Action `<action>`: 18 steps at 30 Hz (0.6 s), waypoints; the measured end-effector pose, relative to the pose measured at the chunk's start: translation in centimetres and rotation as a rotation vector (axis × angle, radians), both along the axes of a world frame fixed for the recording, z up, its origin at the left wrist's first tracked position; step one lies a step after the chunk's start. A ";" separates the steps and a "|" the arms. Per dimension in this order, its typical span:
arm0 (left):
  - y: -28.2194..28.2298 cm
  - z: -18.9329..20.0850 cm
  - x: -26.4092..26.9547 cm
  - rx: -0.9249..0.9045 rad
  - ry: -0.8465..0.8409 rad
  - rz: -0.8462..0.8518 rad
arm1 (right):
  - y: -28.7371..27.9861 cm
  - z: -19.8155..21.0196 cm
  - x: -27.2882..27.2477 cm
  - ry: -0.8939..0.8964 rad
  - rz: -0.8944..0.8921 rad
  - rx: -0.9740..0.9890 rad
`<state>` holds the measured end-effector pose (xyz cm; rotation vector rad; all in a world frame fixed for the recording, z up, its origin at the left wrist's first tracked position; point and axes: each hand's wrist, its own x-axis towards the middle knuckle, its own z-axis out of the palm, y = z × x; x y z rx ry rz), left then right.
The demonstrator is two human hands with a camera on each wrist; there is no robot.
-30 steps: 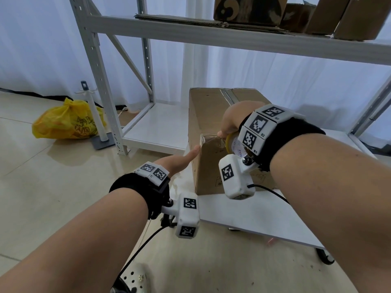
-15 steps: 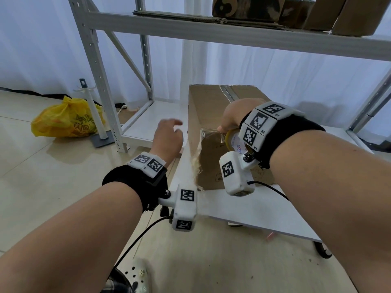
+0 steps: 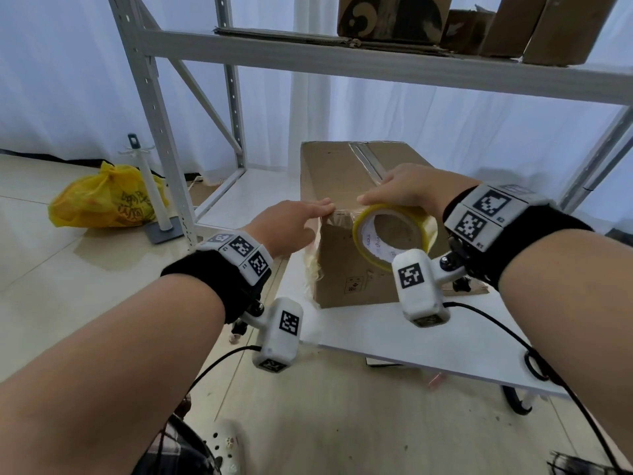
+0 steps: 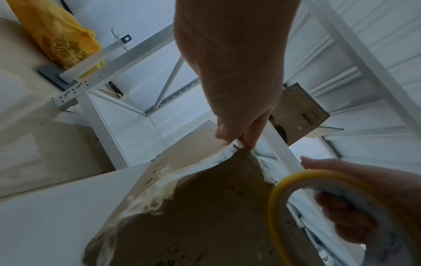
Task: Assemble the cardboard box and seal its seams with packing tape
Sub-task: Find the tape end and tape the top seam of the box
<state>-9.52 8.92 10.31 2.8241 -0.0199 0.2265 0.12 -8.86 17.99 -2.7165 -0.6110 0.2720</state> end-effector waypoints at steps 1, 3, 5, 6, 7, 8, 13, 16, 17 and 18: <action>0.2 -0.1 0.1 0.009 -0.020 0.000 | -0.4 0.0 0.0 -0.002 0.006 0.064; 0.2 -0.6 0.6 -0.006 -0.094 -0.006 | -1.0 0.1 -0.2 -0.048 0.017 0.152; -0.1 -1.0 0.9 -0.059 -0.151 0.003 | -1.1 0.1 -0.5 -0.131 0.031 0.179; -0.3 -1.0 1.1 -0.071 -0.166 0.011 | -1.0 0.2 -0.7 -0.170 0.035 0.185; -0.3 -1.1 1.2 -0.068 -0.174 0.019 | -0.9 0.3 -0.7 -0.208 0.042 0.187; -0.3 -1.1 1.2 -0.053 -0.176 0.024 | -0.7 0.5 -0.8 -0.244 0.050 0.186; -0.4 -1.5 1.4 -0.008 -0.207 0.061 | -0.1 1.2 -0.8 -0.321 0.080 0.122; -0.6 -1.7 1.6 -0.011 -0.236 0.052 | -0.4 1.0 -0.5 -0.311 0.075 0.144; -0.6 -1.7 1.6 -0.016 -0.242 0.045 | -0.5 0.9 -0.4 -0.308 0.076 0.157; -0.5 -1.7 1.6 -0.016 -0.249 0.035 | -0.6 1.0 -0.4 -0.306 0.078 0.168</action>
